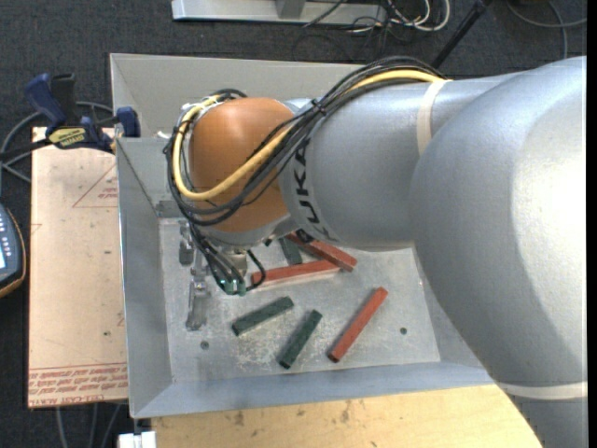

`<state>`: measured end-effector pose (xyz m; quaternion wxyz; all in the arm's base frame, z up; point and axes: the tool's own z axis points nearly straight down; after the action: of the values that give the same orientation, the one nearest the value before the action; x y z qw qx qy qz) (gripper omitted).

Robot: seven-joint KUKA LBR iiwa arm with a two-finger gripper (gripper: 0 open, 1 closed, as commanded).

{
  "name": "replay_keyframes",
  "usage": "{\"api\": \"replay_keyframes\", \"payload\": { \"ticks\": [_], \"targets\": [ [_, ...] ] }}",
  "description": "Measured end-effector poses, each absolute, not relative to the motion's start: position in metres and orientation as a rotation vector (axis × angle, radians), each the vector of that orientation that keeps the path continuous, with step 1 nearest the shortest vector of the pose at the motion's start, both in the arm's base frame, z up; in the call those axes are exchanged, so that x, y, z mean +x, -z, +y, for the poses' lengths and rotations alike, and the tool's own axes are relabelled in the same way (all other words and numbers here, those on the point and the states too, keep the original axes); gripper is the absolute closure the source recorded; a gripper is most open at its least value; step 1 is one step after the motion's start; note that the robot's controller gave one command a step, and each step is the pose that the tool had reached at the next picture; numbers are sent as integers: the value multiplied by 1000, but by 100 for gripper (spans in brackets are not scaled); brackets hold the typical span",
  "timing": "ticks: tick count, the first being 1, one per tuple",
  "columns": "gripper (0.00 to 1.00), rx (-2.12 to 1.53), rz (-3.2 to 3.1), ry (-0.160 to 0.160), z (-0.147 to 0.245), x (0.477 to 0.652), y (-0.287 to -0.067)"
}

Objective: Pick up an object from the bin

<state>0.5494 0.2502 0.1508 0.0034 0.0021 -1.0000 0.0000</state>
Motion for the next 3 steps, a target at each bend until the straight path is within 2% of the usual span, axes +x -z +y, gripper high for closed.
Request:
{"api": "replay_keyframes", "payload": {
  "ticks": [1,2,3],
  "targets": [
    [0,75,-3143,-3,198,618,-105],
    [0,332,-3124,-2,111,638,-69],
    [0,407,-3114,0,74,601,-71]
  ]
}}
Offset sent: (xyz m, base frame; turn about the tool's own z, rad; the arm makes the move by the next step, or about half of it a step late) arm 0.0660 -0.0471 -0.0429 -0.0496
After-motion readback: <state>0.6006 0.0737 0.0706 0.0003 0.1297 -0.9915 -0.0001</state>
